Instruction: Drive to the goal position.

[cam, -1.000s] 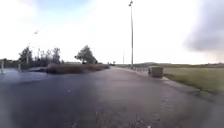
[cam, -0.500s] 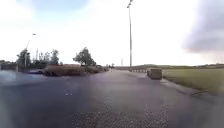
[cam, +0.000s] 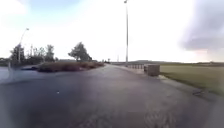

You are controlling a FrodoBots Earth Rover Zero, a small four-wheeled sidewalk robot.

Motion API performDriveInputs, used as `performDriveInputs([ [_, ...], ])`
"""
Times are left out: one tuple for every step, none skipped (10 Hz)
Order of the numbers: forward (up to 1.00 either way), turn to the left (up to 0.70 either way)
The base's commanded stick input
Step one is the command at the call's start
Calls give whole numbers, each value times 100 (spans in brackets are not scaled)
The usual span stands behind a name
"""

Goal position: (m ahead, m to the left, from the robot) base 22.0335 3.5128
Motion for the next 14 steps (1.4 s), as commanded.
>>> performDriveInputs([
  [45, -27],
  [45, -27],
  [45, -27],
  [45, -27],
  [45, -27],
  [45, -27],
  [45, -27],
  [45, -27],
  [45, -27],
  [45, -27],
  [45, -27],
  [45, -27],
  [45, -27],
  [45, -27],
])
